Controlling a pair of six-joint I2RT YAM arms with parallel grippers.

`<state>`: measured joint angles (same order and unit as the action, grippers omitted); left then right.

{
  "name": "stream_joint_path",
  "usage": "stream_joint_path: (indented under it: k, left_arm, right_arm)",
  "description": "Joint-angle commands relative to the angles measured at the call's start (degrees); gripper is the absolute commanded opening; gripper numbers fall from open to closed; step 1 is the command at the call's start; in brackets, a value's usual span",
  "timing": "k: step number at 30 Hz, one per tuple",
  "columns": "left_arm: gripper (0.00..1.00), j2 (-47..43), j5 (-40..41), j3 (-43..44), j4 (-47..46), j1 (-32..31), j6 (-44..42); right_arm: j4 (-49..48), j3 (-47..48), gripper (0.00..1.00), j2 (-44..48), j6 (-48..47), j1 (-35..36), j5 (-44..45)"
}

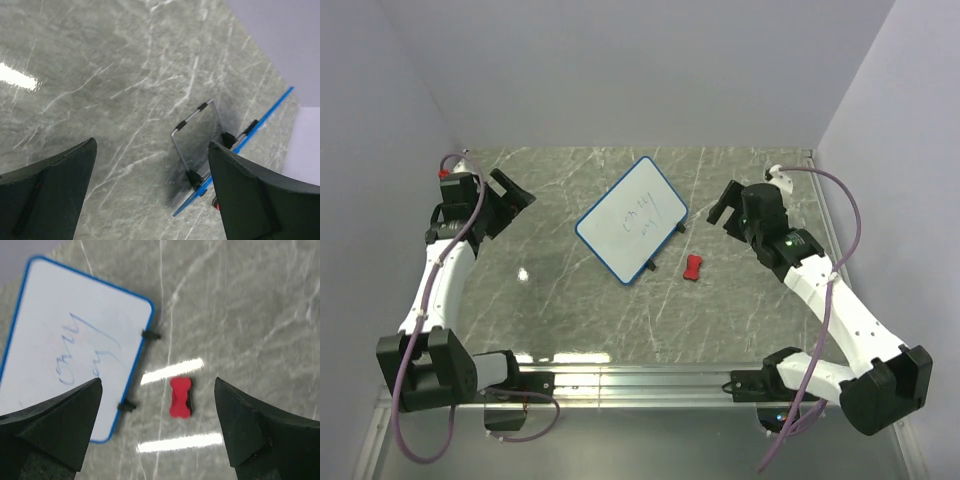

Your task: Erase the whiteboard

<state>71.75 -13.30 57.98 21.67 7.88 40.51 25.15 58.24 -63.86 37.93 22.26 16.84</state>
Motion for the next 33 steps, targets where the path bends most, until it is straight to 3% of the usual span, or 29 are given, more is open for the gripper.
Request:
stream_joint_path:
  k: [1,4,10,22,30,31,33]
  left_arm:
    - [0.99,-5.21,-0.66,1.36,-1.35,-0.06,-1.66]
    - [0.99,-2.77,-5.85,1.0,-0.76,0.03,-1.84]
    - [0.99,-1.6,-12.09,2.94,-0.31,-0.06,-3.16]
    - [0.98,-4.42,-9.99,5.39,4.43,-0.06,-6.93]
    - [0.96,-3.28,-10.08,7.59,5.31,-0.15,-7.02]
    - [0.96,-3.1,-10.17,7.85,5.57,-0.15,-7.03]
    - [0.96,-2.84,-10.08,8.47,5.84,-0.14,-7.11]
  right_arm:
    - [7.35,0.47,1.0,1.37,2.84,1.55,-3.83]
    - [12.7,1.87,1.0,-2.05,6.44,2.87,-4.01]
    - [18.35,7.32,1.0,-18.39,7.59,6.3,-6.21]
    - [16.7,11.73,0.89,-33.43,9.18,7.36,-5.5]
    - [13.62,11.72,0.72,-39.77,8.82,7.36,-6.64]
    - [13.27,11.55,0.63,-39.94,8.91,7.44,-6.73]
    - [12.65,11.11,0.57,-40.64,8.83,7.36,-6.82]
